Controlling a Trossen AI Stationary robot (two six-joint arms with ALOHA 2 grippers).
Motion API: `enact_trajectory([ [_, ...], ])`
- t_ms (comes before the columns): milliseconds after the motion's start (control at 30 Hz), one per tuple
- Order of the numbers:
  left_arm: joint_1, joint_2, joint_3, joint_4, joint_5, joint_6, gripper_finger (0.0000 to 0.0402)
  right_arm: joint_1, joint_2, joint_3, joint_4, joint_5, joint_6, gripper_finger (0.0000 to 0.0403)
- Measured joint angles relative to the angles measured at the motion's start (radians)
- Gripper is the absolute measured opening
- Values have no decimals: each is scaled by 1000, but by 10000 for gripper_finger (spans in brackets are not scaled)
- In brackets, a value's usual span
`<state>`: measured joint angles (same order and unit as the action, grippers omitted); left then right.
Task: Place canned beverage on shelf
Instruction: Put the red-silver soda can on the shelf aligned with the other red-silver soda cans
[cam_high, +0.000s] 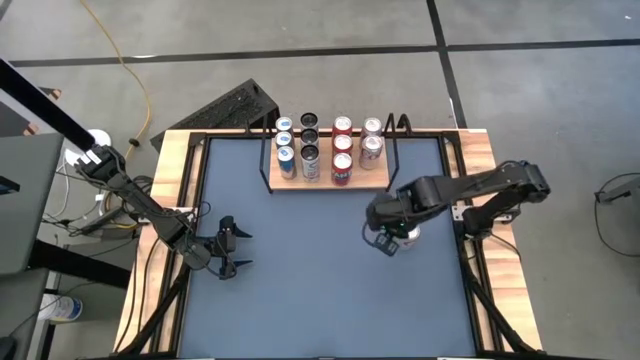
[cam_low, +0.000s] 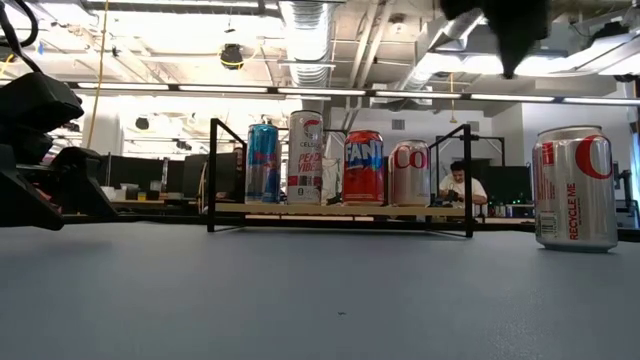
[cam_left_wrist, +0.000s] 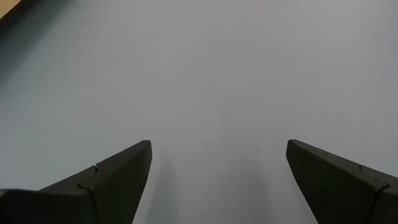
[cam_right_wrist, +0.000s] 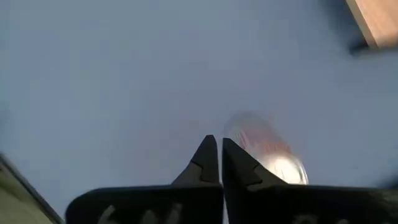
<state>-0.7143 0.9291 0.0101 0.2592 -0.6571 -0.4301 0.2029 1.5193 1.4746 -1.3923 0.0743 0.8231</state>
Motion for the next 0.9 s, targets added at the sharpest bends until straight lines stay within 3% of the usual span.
enact_trajectory([
  [133,0,0,0,0,0,0,361,37,-16,-17,-130,-1,91,67],
  [300,0,0,0,-3,0,0,361,42,-57,-46,-132,-7,54,158],
  [500,0,0,0,-18,1,0,361,80,-155,-46,-115,130,8,260],
  [633,0,0,0,-18,5,0,361,107,-237,-46,-90,205,13,283],
  [900,0,0,0,-19,6,0,361,213,-298,-92,-24,342,-28,286],
])
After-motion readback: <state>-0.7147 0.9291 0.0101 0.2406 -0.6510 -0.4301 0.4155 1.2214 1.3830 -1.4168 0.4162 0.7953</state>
